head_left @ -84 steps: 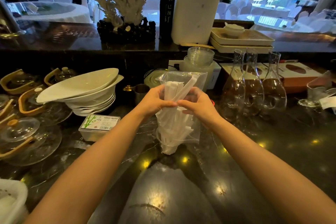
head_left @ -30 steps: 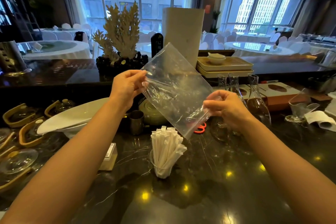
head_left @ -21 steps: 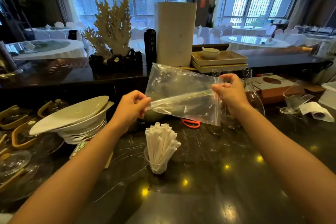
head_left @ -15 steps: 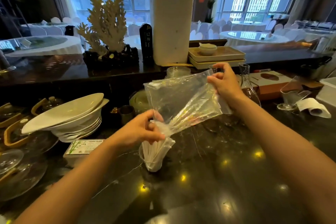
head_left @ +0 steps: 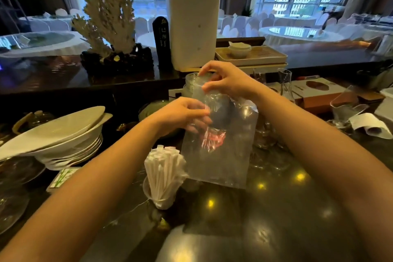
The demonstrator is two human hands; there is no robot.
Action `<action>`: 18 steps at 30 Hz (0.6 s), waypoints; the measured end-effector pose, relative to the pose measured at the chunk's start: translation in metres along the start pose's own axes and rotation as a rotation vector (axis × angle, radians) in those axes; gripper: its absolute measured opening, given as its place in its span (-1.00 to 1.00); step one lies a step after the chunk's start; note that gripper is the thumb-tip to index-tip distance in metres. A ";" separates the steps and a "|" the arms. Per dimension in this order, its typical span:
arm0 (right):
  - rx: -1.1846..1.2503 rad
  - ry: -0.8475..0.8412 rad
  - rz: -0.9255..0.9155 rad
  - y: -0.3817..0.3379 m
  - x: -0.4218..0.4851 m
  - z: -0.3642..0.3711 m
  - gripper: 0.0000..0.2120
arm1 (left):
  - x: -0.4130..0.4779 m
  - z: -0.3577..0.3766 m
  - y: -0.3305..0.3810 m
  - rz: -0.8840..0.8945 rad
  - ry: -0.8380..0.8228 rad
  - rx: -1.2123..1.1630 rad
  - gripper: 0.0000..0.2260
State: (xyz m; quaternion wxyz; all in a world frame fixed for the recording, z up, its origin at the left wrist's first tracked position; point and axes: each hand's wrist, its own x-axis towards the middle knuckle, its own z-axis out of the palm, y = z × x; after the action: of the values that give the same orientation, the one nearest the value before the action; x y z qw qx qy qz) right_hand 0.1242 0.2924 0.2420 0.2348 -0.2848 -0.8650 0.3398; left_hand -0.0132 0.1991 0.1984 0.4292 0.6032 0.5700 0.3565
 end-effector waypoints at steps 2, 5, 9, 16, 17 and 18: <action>-0.052 0.033 0.000 0.010 0.009 -0.001 -0.70 | 0.015 0.001 -0.001 -0.002 0.091 -0.078 -0.85; -0.106 0.193 0.005 0.034 0.015 -0.007 -0.54 | 0.032 -0.006 -0.010 -0.040 0.265 -0.177 -0.83; 0.187 0.247 0.188 0.076 0.011 -0.001 -0.39 | 0.057 -0.027 -0.033 -0.109 0.382 -0.370 -0.84; 0.326 0.128 0.282 0.125 0.016 0.048 -0.73 | 0.090 -0.033 -0.075 -0.205 0.386 -0.476 -0.84; 0.301 0.154 0.290 0.132 0.018 0.056 -0.72 | 0.094 -0.035 -0.084 -0.226 0.365 -0.458 -0.84; 0.302 0.165 0.306 0.138 0.020 0.065 -0.71 | 0.097 -0.038 -0.094 -0.248 0.345 -0.413 -0.85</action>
State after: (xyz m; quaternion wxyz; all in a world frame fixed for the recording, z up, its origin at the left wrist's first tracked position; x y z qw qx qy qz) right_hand 0.1167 0.3601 0.1042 0.2903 -0.4010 -0.7290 0.4727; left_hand -0.0745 0.2979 0.1206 0.4799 0.3594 0.6194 0.5068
